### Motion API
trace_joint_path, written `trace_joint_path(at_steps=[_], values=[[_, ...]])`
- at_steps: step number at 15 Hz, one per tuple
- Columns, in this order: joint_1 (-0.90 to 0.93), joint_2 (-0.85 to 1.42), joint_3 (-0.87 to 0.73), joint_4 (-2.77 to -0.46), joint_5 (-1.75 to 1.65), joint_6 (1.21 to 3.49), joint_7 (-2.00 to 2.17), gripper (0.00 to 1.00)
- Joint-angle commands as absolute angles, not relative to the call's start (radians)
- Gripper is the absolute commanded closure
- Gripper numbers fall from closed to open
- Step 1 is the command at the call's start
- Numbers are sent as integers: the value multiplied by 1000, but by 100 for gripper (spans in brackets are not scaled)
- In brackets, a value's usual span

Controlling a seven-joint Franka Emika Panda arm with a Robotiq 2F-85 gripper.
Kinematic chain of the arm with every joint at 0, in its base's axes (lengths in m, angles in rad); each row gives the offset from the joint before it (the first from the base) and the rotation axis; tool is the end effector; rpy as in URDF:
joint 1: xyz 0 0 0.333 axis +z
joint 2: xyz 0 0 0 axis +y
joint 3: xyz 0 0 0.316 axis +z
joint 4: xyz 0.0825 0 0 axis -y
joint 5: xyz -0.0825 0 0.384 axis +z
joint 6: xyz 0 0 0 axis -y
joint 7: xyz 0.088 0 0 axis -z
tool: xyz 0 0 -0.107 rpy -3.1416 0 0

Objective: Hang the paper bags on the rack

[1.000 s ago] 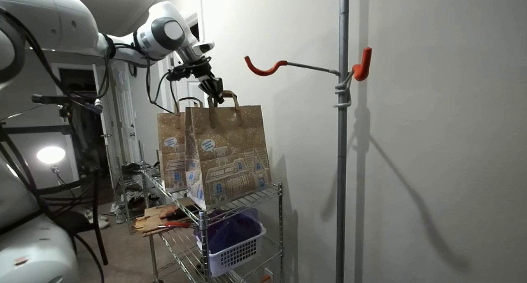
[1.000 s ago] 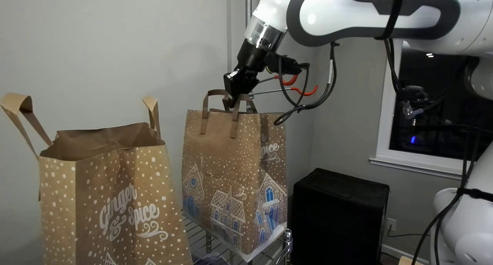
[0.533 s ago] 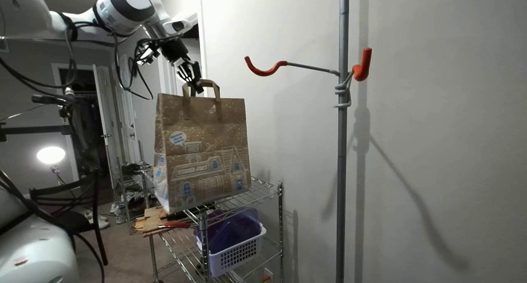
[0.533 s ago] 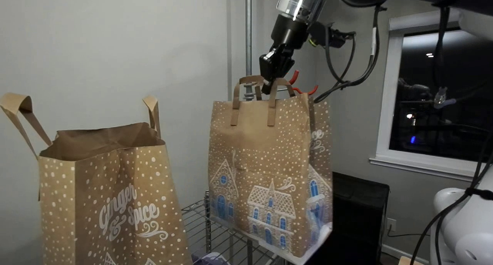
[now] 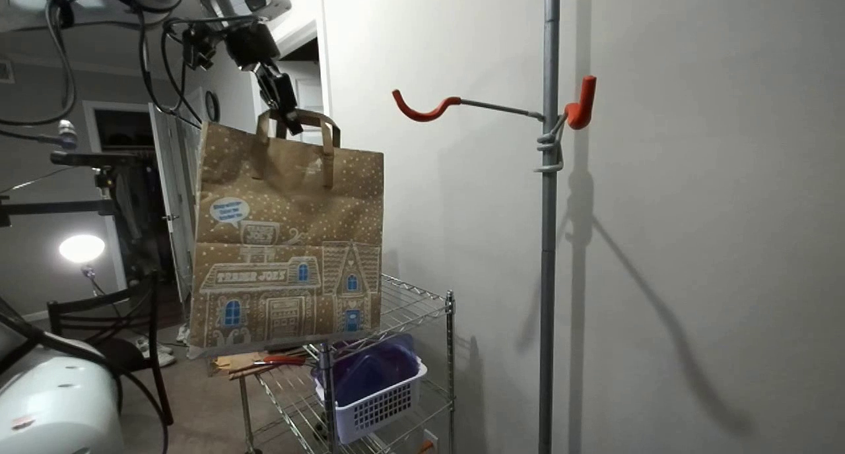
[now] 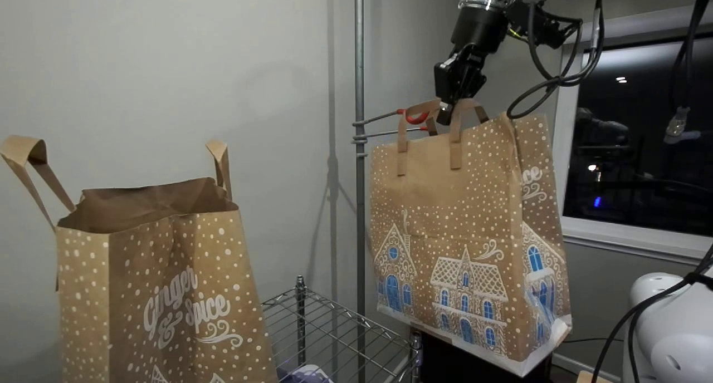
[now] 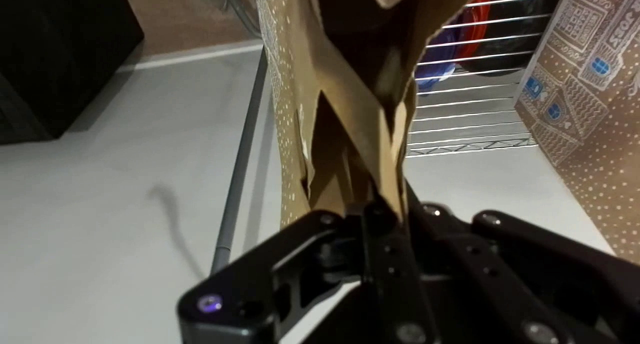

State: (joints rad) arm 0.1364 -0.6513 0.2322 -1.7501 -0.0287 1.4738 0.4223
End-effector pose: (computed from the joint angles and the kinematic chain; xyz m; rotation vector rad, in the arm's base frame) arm 0.2700 0.1571 0.8069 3.0546 -0.1258 0.6160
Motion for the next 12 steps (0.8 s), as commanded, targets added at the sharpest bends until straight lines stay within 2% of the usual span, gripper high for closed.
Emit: trace_joint_path(at_steps=[1, 7, 12], values=[[50, -669, 158, -1767, 36, 1423, 457, 96], [-99, -657, 8, -1742, 88, 1367, 492, 96], [-192, -632, -84, -1734, 147, 1405, 525, 96]])
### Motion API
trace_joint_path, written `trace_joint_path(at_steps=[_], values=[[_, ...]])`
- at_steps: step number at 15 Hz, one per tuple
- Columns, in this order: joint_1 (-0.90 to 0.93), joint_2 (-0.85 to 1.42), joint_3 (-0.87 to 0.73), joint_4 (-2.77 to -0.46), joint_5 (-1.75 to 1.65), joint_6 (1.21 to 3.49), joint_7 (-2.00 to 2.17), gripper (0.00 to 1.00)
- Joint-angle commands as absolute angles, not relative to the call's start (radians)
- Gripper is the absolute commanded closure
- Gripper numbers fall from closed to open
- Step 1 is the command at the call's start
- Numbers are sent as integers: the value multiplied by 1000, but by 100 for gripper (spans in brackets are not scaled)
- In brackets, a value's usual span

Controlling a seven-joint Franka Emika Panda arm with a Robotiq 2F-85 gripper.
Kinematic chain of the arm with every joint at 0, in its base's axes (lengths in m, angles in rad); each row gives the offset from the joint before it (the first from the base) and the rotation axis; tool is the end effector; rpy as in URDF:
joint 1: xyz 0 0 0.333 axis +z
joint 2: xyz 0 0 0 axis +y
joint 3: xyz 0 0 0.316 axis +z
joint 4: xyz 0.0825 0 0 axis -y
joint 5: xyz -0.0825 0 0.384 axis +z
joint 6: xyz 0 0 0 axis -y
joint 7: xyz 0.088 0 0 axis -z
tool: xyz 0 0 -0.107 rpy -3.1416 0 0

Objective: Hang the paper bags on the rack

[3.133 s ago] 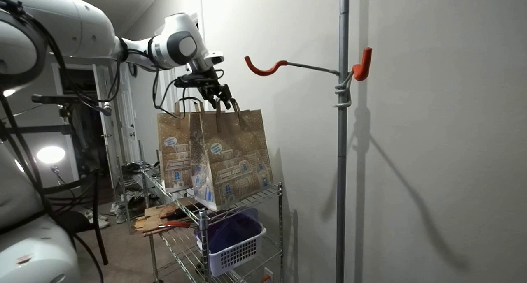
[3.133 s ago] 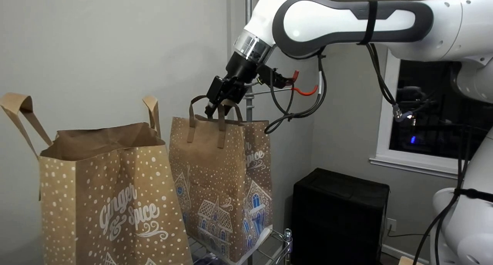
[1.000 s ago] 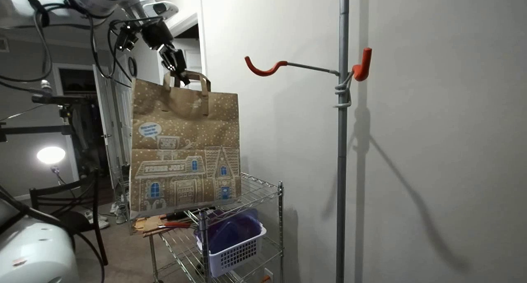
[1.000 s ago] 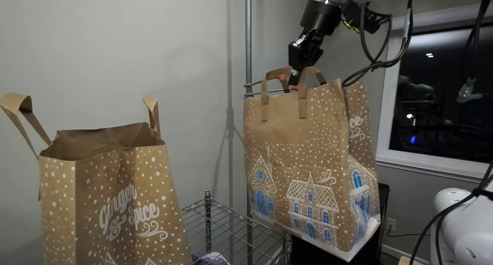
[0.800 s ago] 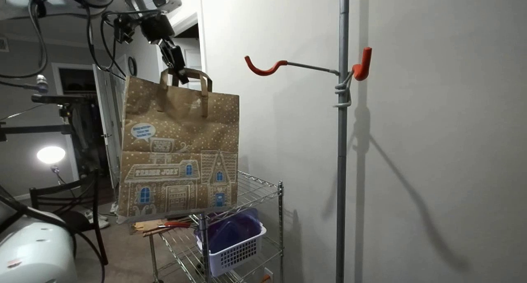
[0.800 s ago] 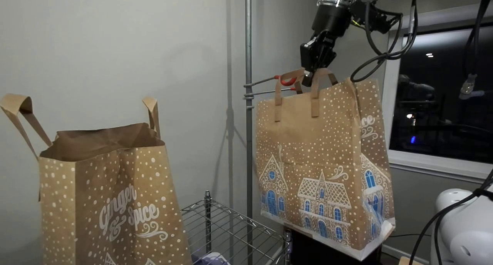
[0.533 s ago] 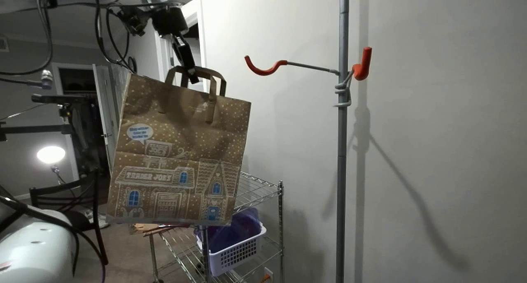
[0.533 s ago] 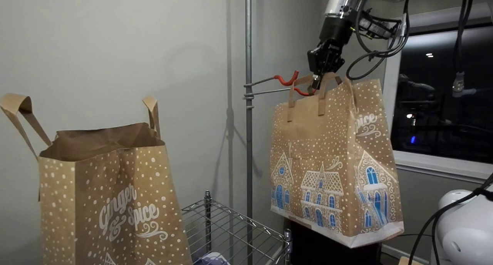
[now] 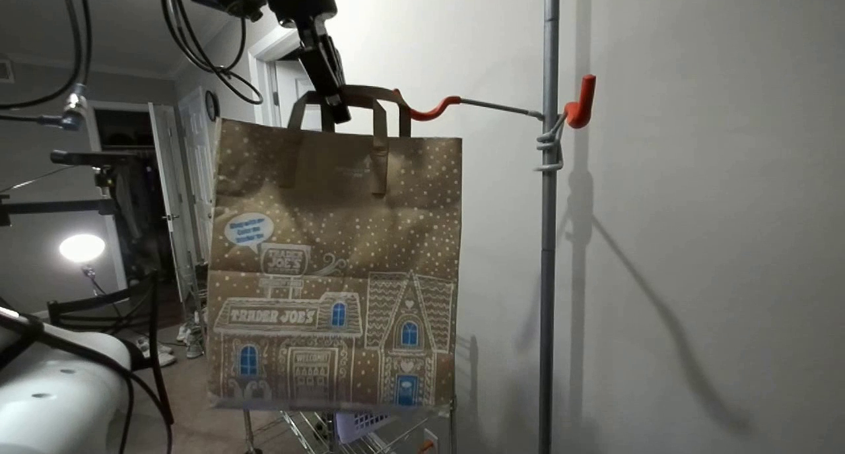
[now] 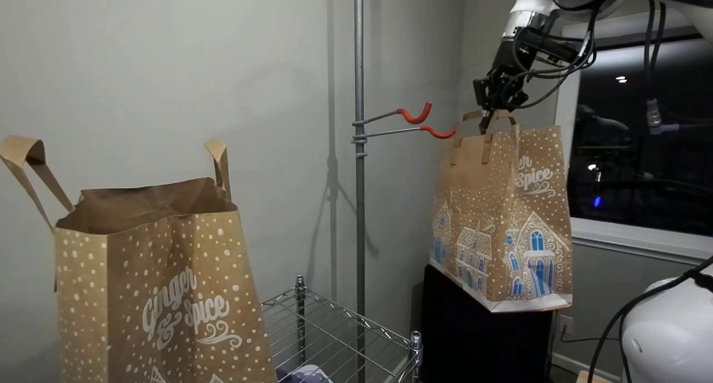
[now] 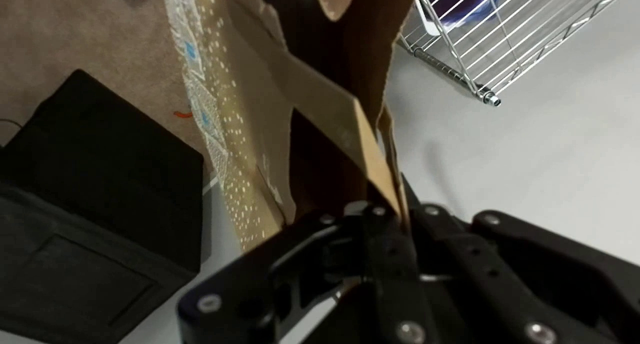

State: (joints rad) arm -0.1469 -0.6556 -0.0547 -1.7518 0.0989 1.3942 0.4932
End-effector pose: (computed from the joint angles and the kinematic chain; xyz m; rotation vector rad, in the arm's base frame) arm 0.2862 -0.0591 0.8066 -2.7862 0.9489 -0.4083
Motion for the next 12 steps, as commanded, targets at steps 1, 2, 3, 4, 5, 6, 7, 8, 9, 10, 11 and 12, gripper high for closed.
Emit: trace_joint_path(at_steps=[1, 2, 3, 4, 5, 6, 7, 8, 9, 10, 11, 12], values=[[-203, -618, -100, -1733, 153, 1420, 516, 96], [-213, -604, -119, -1730, 159, 1433, 504, 96], [-225, -589, -138, -1727, 162, 1452, 500, 96], [-234, -571, -159, -1719, 166, 1469, 494, 96], [-246, -551, -178, -1708, 161, 1488, 490, 96], [-258, -533, -193, -1696, 155, 1510, 492, 96], [-267, -510, -210, -1678, 150, 1529, 490, 96], [-274, -486, -225, -1655, 147, 1544, 485, 96], [-277, -466, -238, -1637, 147, 1556, 477, 96], [-277, -441, -248, -1612, 141, 1570, 460, 96], [-275, -418, -257, -1590, 140, 1583, 447, 96], [-274, -385, -265, -1560, 137, 1590, 443, 96]])
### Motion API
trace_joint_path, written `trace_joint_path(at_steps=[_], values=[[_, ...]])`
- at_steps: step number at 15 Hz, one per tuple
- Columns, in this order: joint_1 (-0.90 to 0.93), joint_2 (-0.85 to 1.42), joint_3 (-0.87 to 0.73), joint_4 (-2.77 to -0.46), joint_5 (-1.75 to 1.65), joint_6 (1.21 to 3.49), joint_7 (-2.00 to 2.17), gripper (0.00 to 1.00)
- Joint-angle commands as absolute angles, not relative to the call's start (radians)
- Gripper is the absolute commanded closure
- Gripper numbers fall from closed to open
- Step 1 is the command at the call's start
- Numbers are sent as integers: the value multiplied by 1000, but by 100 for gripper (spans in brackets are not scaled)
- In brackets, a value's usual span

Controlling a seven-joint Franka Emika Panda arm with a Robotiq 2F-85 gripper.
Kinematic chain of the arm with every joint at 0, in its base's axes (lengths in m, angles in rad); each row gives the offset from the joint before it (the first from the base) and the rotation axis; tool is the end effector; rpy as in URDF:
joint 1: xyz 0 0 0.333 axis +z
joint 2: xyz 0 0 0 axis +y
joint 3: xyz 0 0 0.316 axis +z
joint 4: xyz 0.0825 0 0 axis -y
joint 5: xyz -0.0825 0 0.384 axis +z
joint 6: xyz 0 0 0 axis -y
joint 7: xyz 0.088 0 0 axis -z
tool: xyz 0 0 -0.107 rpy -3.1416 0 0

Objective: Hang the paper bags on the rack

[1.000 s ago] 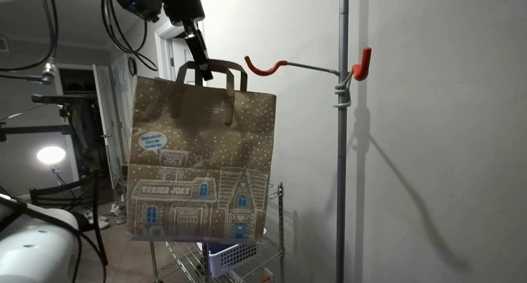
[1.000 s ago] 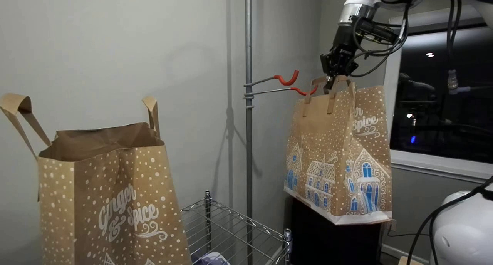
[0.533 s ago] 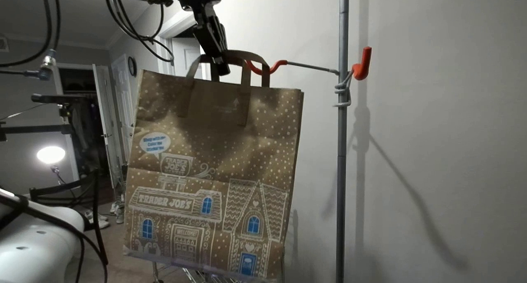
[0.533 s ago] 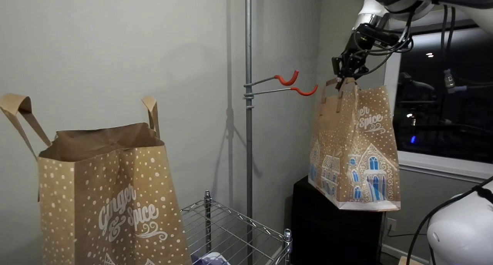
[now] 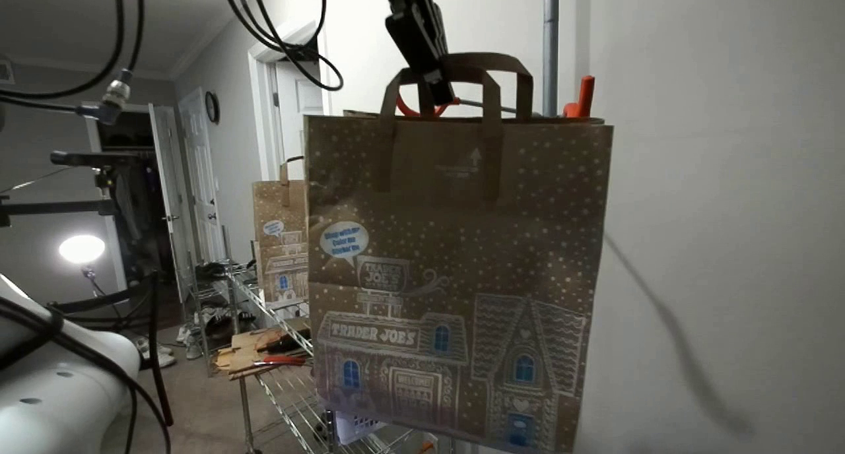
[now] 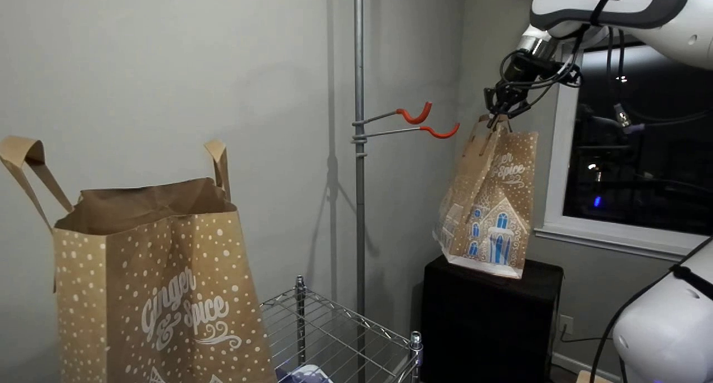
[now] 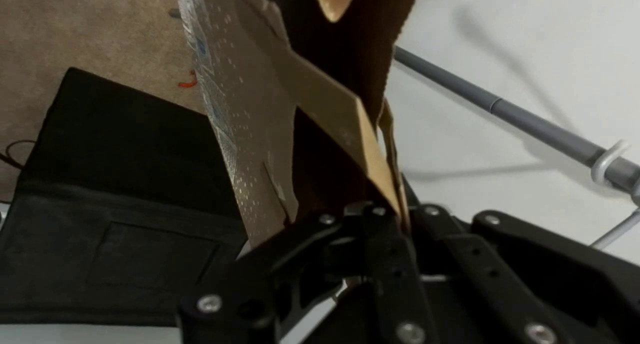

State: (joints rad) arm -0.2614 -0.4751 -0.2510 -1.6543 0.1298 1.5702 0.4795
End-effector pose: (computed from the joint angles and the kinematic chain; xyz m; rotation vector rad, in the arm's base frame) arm 0.3176 -0.2127 0.8037 -2.5274 1.3189 -0.5507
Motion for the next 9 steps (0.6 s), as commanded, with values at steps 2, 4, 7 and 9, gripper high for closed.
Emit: trace_joint_path(at_steps=[2, 4, 7, 9], values=[[-281, -342, -275, -1507, 132, 1582, 467, 96], [-280, -304, -284, -1456, 127, 1584, 462, 96], [-272, -237, -295, -1374, 126, 1580, 434, 96], [-267, -193, -296, -1324, 123, 1579, 406, 96]])
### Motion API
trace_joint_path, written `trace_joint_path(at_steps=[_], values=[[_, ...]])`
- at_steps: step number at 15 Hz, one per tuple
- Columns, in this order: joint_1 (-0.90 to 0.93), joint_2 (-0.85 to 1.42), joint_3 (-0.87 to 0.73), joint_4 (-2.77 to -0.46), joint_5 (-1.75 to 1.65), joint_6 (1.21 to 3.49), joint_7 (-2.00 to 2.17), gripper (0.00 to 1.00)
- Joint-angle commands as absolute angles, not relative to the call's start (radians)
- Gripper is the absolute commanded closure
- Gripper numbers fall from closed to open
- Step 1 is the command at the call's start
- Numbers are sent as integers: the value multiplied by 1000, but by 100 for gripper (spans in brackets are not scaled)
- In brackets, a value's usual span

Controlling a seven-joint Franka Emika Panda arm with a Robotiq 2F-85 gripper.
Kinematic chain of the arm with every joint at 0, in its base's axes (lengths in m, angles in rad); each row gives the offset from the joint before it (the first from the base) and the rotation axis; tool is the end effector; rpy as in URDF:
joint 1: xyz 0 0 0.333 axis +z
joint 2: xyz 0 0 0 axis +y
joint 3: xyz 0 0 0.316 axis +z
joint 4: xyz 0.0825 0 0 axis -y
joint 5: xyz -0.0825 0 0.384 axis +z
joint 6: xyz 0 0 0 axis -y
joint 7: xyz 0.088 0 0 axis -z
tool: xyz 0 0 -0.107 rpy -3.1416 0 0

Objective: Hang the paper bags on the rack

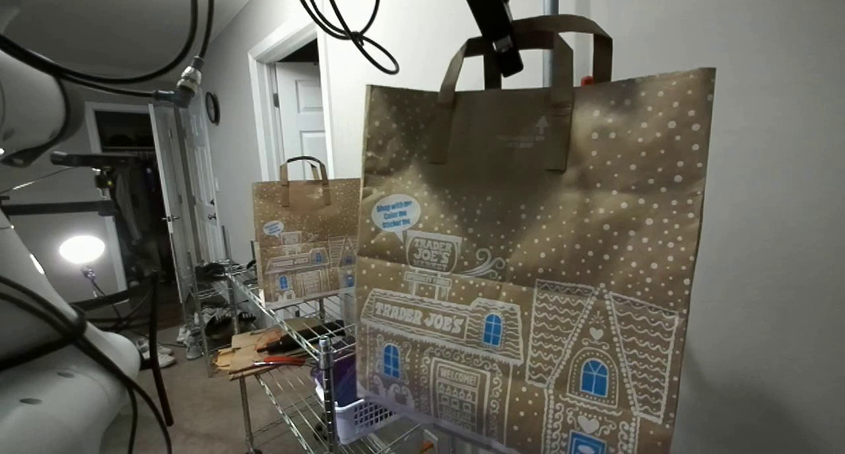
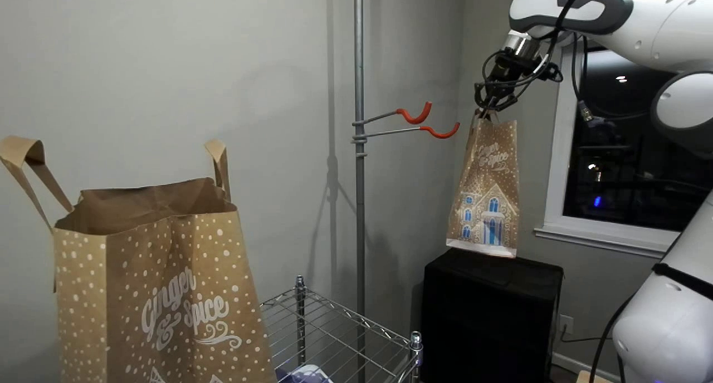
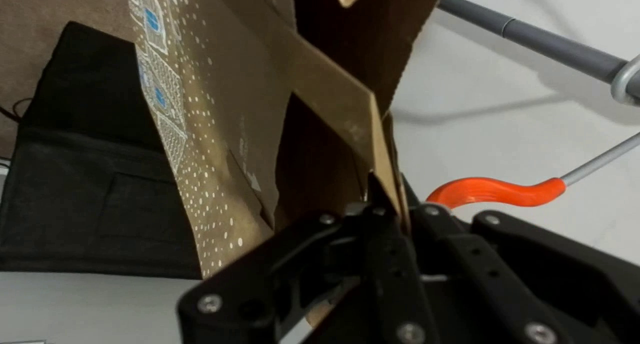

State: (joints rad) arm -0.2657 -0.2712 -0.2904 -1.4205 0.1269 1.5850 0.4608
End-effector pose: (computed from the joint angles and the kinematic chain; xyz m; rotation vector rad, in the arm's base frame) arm 0.3645 -0.2503 0.8277 -2.5384 1.3831 -0.6385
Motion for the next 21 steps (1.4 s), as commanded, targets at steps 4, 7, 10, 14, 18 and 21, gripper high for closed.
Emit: trace_joint_path(at_steps=[4, 7, 10, 14, 18, 21], values=[[-259, -99, -301, -1240, 131, 1565, 313, 96], [-256, -39, -301, -1200, 135, 1563, 242, 96], [-256, 4, -292, -1168, 121, 1567, 183, 96], [-252, -3, -285, -1145, 127, 1576, 97, 96], [-241, -14, -267, -1132, 123, 1572, 36, 96], [-225, -14, -254, -1130, 121, 1566, 7, 96]])
